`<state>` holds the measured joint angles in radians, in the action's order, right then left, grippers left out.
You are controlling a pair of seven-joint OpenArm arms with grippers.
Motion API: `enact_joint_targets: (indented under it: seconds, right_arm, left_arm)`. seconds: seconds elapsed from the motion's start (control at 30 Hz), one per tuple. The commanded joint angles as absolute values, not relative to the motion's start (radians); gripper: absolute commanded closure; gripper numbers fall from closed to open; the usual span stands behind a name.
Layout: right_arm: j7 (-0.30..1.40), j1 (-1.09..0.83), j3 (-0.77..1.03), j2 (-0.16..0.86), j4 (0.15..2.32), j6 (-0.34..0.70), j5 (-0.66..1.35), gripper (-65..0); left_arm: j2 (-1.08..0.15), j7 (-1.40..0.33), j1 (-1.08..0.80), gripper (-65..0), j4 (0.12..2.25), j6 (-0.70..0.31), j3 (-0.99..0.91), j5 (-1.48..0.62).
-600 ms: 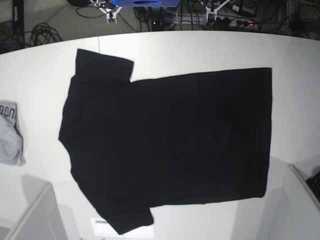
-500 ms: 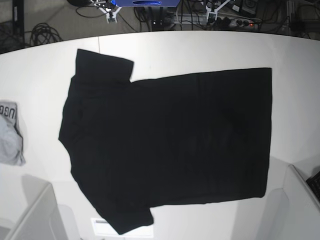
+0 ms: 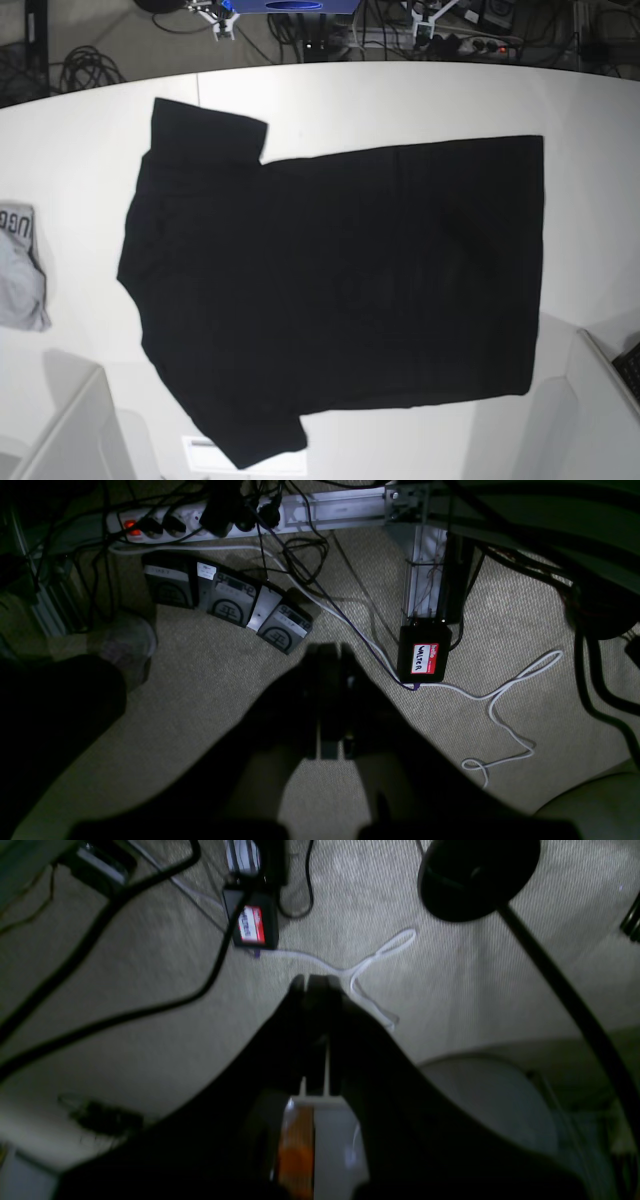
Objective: Fold the T-shirt properly
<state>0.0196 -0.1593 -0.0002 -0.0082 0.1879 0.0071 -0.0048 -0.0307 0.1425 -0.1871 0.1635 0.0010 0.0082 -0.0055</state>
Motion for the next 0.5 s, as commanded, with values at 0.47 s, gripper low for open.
enact_joint_targets:
  seconds: [0.47]
  right_arm:
    - [-0.200, -0.315, 0.004, -0.005, 0.275, 0.001, 0.002, 0.0]
  left_arm:
    - [-0.079, 0.150, -0.447, 0.0, 0.552, 0.005, 0.013, 0.005]
